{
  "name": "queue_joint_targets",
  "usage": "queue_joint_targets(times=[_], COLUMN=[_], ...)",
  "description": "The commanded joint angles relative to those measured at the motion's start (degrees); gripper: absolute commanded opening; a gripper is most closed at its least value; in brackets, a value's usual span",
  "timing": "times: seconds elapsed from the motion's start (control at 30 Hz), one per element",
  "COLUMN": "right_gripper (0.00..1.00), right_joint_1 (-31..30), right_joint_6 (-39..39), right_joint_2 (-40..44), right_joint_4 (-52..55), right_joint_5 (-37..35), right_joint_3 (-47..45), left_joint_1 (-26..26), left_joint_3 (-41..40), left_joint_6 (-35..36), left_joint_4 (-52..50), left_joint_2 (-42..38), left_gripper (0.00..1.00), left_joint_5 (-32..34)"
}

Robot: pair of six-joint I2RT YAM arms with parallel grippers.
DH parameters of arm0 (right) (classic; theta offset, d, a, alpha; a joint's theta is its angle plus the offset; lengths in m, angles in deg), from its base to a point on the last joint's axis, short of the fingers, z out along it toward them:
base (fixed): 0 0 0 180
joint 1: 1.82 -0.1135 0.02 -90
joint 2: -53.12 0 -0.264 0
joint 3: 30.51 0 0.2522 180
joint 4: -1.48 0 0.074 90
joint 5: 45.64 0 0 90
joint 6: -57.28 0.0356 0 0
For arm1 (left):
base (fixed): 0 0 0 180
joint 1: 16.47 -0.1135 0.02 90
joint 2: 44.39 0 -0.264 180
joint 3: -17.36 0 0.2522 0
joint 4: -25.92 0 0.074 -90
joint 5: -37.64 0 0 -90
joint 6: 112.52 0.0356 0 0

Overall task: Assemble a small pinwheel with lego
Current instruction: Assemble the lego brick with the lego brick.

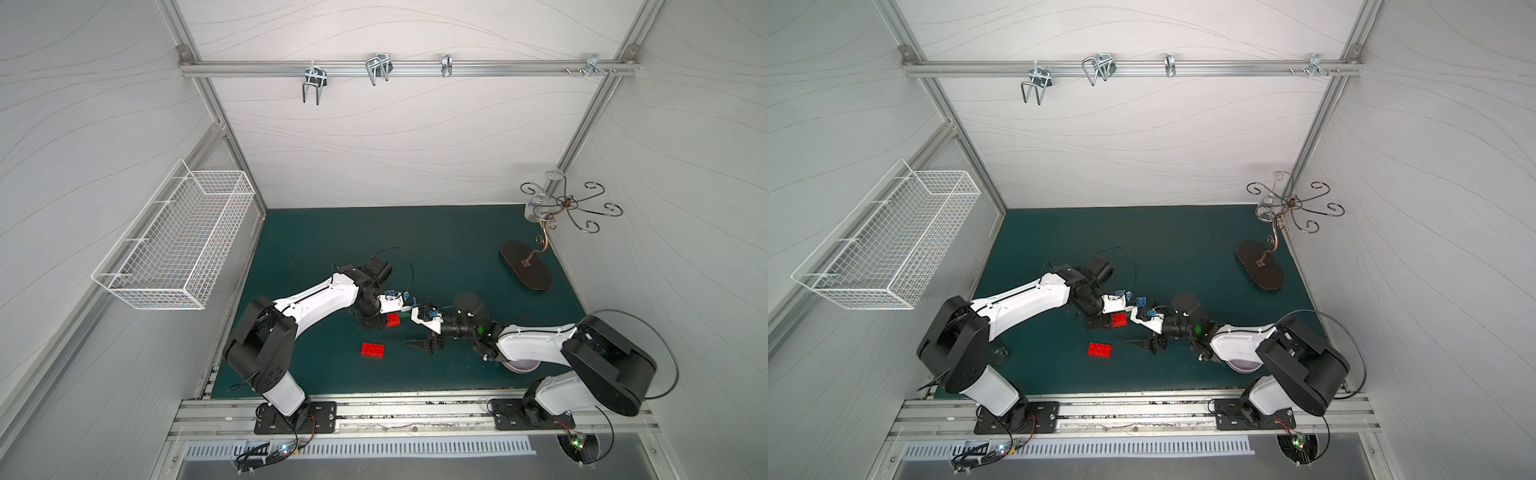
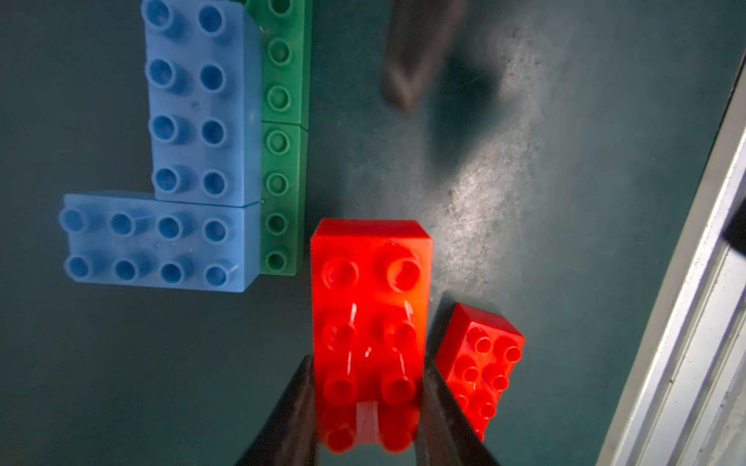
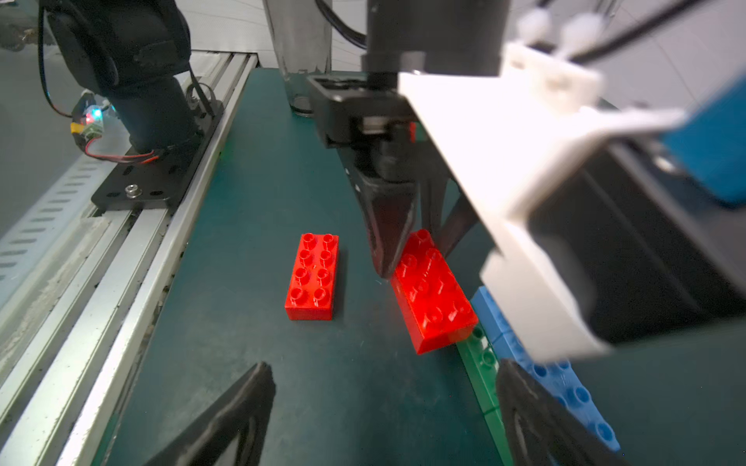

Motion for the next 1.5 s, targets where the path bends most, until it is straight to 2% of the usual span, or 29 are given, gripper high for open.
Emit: queue_joint_targets(times=[0.0,0.3,0.53,0.87,1.47], right_gripper=[0.87,0.86,0.86,0.86,0.85], right_joint_1=[-0.79,-0.83,-1.44,-2.26,-2.63], right_joint_6=[-3.00,-2.96,-4.39,-2.92,-5.32], right_joint_2=[-1.80,-6.34,-8.47,-11.54,-11.91], right_joint_4=[2.56,4.15,5.30,3.42,5.98], right_joint_5=[3.29,4.86,0.88,-0.80,-6.86], right_joint_3=[2.54,5.81,6.68,7.64,7.23], left_joint_1=[0.26,0.28,0.53,0.99,0.93], left_joint_3=[4.31,4.33,4.08,4.85,3.12], left_joint_6=[-3.72,-4.03,-4.05,-2.79,-0.98], left_joint_4=[-2.67,-1.45,-0.69,0.59,3.53], left_joint_2=[1.59,3.31,2.66,4.95,4.93], left_gripper=[0.12,0.12,0.12,0.12,0.13], left_joint_5=[-0.31,-0.10,1.07,1.11,-0.04])
